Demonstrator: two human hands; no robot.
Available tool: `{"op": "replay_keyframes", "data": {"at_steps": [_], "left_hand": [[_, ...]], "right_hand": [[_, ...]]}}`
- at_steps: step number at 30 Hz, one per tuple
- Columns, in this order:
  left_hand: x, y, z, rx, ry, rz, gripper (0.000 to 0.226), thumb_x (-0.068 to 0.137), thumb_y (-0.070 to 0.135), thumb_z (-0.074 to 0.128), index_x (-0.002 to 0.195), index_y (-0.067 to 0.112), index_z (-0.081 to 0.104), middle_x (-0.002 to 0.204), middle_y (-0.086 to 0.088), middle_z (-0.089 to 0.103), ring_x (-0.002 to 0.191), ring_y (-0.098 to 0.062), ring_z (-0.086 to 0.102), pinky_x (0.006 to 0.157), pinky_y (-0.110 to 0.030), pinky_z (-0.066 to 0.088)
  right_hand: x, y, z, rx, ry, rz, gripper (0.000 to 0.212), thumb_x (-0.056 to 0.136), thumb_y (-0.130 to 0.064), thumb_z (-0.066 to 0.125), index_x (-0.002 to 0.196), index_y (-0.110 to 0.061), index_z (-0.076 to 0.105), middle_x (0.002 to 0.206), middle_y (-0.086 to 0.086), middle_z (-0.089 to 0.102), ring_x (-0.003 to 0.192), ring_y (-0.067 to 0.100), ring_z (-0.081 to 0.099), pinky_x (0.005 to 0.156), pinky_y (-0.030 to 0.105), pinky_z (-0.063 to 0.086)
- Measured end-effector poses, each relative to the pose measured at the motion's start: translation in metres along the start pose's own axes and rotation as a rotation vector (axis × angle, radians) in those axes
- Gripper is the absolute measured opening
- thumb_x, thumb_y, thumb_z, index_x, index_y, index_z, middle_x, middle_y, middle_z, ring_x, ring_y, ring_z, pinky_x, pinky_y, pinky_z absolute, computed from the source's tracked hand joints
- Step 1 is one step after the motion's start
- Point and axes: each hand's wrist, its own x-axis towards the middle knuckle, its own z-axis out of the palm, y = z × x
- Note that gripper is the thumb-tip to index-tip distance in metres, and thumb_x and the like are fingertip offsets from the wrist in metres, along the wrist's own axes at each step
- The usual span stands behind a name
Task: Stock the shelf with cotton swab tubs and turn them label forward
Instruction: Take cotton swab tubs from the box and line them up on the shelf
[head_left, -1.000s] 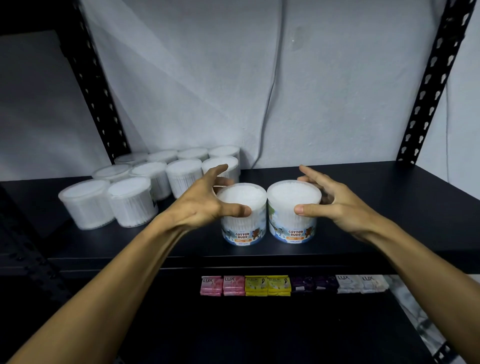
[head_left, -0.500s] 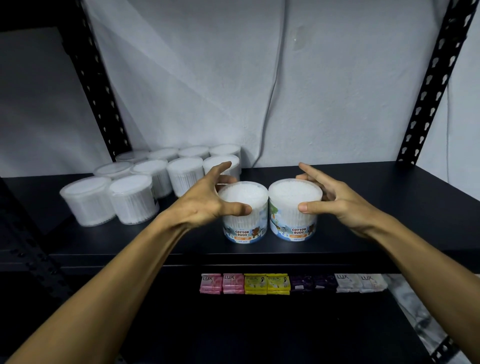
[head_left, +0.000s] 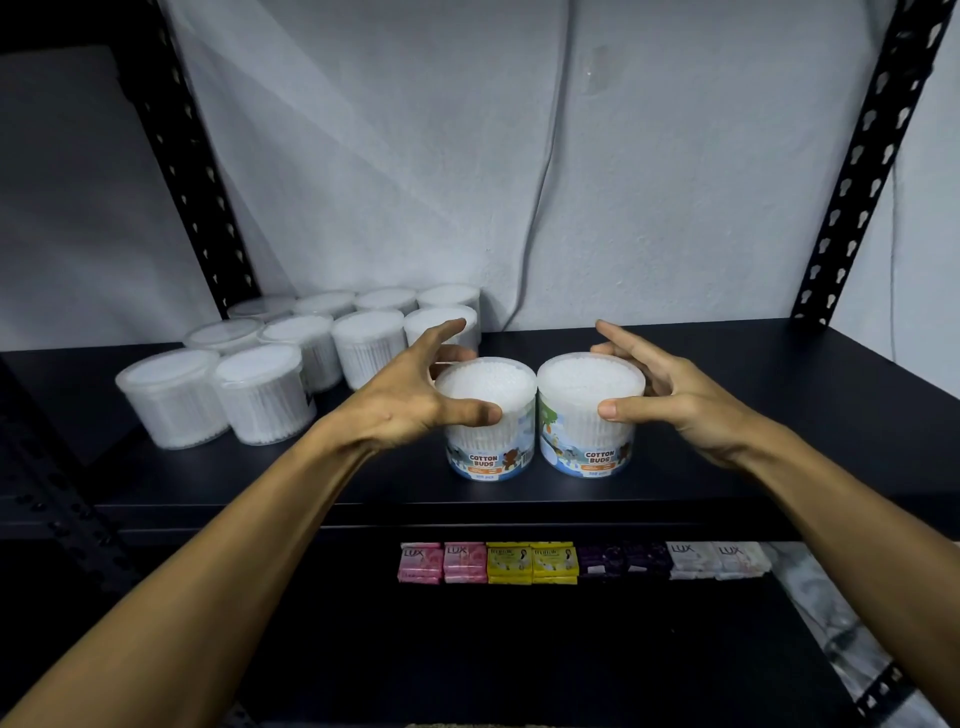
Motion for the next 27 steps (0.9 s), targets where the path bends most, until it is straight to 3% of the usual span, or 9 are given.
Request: {"op": "replay_keyframes", "data": {"at_steps": [5, 14, 19, 23, 25, 27], "left_hand": [[0.0, -0.002, -0.001, 0.003, -0.011, 0.002, 0.112, 0.052, 0.046, 0.086, 0.147, 0.036, 0.028, 0.129, 0.014, 0.054, 0.118, -0.007, 0.051, 0.101, -0.03, 0.042], [-0.001, -0.004, -0.001, -0.029, -0.013, 0.015, 0.107, 0.059, 0.038, 0.087, 0.148, 0.033, 0.028, 0.131, 0.011, 0.052, 0.115, 0.0, 0.051, 0.093, -0.02, 0.042], [-0.009, -0.004, -0.001, 0.029, 0.001, 0.025, 0.11, 0.057, 0.048, 0.088, 0.148, 0.032, 0.029, 0.145, 0.008, 0.04, 0.128, -0.008, 0.045, 0.104, -0.029, 0.041], [-0.028, -0.012, 0.008, 0.233, 0.107, 0.098, 0.111, 0.052, 0.064, 0.084, 0.146, 0.034, 0.033, 0.153, 0.015, 0.016, 0.136, -0.008, 0.032, 0.112, -0.034, 0.033], [-0.041, -0.014, 0.013, 0.348, 0.197, 0.152, 0.103, 0.055, 0.062, 0.083, 0.143, 0.034, 0.038, 0.154, 0.017, 0.012, 0.137, -0.006, 0.028, 0.112, -0.028, 0.028], [-0.051, -0.016, 0.02, 0.416, 0.281, 0.211, 0.091, 0.059, 0.058, 0.083, 0.139, 0.034, 0.045, 0.154, 0.014, 0.014, 0.137, -0.004, 0.027, 0.108, -0.024, 0.028]], "right_hand": [[0.001, 0.0, -0.001, 0.005, -0.011, -0.001, 0.102, 0.052, -0.038, 0.079, 0.143, -0.036, 0.033, 0.136, -0.01, 0.049, 0.118, 0.002, 0.053, 0.093, 0.019, 0.041], [0.001, 0.002, -0.002, 0.02, -0.023, -0.01, 0.103, 0.052, -0.038, 0.079, 0.144, -0.035, 0.033, 0.139, -0.009, 0.047, 0.119, -0.002, 0.051, 0.09, 0.014, 0.043], [-0.003, -0.001, 0.0, -0.026, -0.023, -0.019, 0.097, 0.055, -0.043, 0.077, 0.141, -0.04, 0.035, 0.147, -0.009, 0.036, 0.129, -0.004, 0.04, 0.096, 0.014, 0.041], [-0.017, 0.001, 0.009, -0.193, 0.148, -0.065, 0.095, 0.055, -0.064, 0.074, 0.139, -0.05, 0.032, 0.153, -0.025, 0.007, 0.136, 0.004, 0.031, 0.107, 0.029, 0.035], [-0.027, 0.004, 0.019, -0.345, 0.278, -0.106, 0.097, 0.054, -0.073, 0.071, 0.14, -0.045, 0.036, 0.153, -0.026, 0.001, 0.137, 0.007, 0.029, 0.108, 0.032, 0.033], [-0.035, 0.006, 0.031, -0.486, 0.373, -0.158, 0.092, 0.056, -0.067, 0.071, 0.138, -0.037, 0.042, 0.154, -0.022, -0.001, 0.14, 0.005, 0.022, 0.109, 0.031, 0.028]]}}
